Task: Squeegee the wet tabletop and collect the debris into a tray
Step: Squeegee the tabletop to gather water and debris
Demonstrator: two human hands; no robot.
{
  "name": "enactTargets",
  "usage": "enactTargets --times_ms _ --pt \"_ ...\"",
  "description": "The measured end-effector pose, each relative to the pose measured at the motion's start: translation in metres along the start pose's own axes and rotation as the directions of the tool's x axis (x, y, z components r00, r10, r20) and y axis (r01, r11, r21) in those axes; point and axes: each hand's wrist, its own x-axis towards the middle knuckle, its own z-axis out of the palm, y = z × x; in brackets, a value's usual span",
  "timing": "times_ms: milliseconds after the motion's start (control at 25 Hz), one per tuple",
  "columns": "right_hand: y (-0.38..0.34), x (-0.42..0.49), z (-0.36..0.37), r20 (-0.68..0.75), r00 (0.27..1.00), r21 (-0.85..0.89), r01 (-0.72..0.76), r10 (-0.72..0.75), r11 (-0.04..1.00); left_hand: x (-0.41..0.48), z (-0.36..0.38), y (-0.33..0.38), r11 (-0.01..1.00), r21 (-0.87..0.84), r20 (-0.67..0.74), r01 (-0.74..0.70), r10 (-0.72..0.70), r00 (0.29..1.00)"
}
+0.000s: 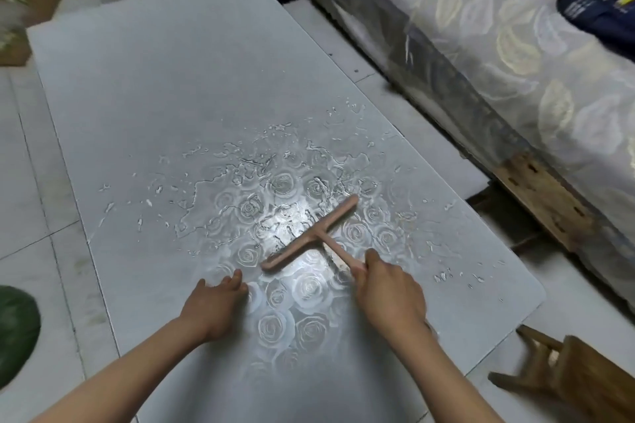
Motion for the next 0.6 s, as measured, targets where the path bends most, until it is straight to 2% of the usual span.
enactTargets --times_ms 80,200,440,520,600 --pt "0.03 -0.018 -0.016 -0.046 0.998 -0.029 -0.049 0.048 0.998 0.002 -0.001 -0.005 1.0 0.011 -0.017 -0.029 0.03 0.999" --pt "0.052 -0.041 -0.021 0.003 0.991 -0.142 -0.135 0.136 0.981 0.004 -0.005 -0.013 0.998 0.014 -0.028 -0.06 0.06 0.998" --pt "-0.05 0.04 -0.002 0.036 0.999 0.018 0.036 -0.037 0.999 0.01 -0.018 -0.011 0.999 0.033 0.025 -0.035 0.034 0.999" --pt "-0.046 0.044 -0.016 -0.021 0.999 0.042 0.043 -0.042 0.998 0.012 -0.027 -0.008 1.0 0.008 0.027 -0.016 0.015 1.0" --pt "-0.004 0.02 -0.036 -0.075 0.997 0.082 0.041 -0.035 0.996 0.012 -0.038 0.001 1.0 0.009 0.011 -0.004 0.004 1.0"
